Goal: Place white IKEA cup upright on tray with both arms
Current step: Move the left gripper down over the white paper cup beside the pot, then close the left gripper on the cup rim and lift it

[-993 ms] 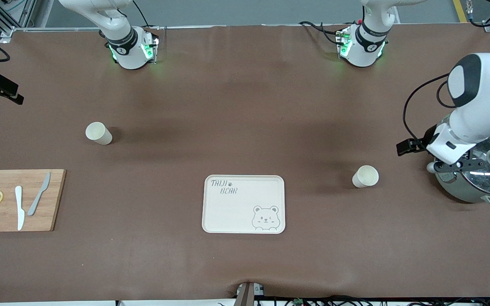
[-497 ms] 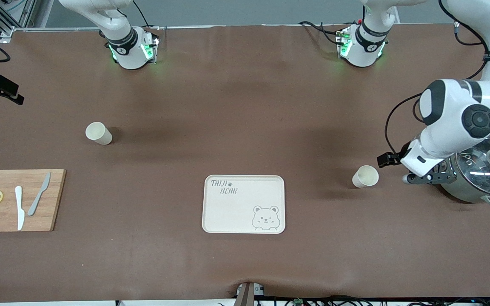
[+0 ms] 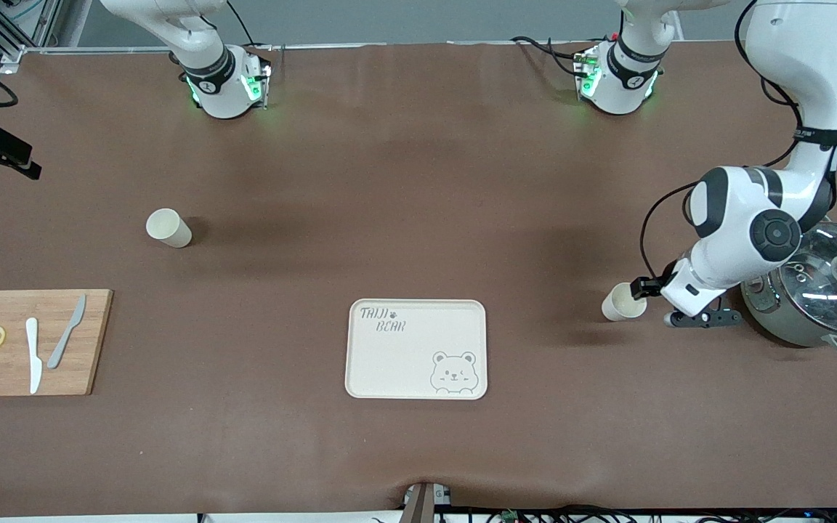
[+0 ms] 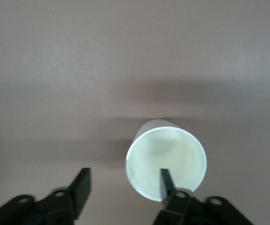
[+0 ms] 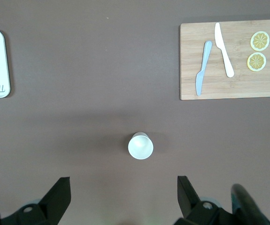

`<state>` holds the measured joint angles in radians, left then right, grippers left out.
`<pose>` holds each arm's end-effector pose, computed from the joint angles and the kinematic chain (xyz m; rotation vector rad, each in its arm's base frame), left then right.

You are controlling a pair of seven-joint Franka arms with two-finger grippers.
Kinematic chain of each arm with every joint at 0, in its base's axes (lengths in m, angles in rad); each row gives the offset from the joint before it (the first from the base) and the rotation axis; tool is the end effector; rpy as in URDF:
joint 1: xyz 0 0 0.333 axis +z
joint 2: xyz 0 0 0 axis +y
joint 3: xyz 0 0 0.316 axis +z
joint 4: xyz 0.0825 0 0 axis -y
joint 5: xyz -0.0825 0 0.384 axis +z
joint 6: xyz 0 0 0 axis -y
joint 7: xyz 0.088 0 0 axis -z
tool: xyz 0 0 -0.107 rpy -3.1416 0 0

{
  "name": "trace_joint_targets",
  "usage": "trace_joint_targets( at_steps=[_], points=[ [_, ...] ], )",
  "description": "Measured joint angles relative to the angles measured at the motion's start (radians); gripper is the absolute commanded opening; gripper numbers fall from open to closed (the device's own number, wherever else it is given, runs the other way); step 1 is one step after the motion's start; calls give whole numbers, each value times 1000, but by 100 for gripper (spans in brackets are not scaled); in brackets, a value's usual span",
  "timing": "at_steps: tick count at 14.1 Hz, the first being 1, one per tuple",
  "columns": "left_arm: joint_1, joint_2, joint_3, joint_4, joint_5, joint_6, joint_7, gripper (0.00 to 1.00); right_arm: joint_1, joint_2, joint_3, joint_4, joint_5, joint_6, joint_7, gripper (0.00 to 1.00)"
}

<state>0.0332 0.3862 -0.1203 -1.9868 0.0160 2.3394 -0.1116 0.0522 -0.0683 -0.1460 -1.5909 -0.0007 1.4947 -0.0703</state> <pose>0.6041 -0.0501 0.2676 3.1102 0.0331 -0.0527 0.5229 -0.0522 0.6450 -3.1296 0.0361 0.0435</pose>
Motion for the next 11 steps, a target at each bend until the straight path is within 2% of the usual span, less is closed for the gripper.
trace_joint_targets(
  at_steps=[2,4,8,9,11],
  points=[
    [0,19,0,-1,0,10,0,33,0,0,0,0,0,0,0,100],
    [0,31,0,-2,0,14,0,30,0,0,0,0,0,0,0,100],
    [0,61,0,-4,0,50,0,3,0,0,0,0,0,0,0,100],
    [0,69,0,-4,0,63,0,0,0,0,0,0,0,0,0,100],
    [-1,74,-5,-1,-1,77,0,0,0,0,0,0,0,0,0,100]
  ],
)
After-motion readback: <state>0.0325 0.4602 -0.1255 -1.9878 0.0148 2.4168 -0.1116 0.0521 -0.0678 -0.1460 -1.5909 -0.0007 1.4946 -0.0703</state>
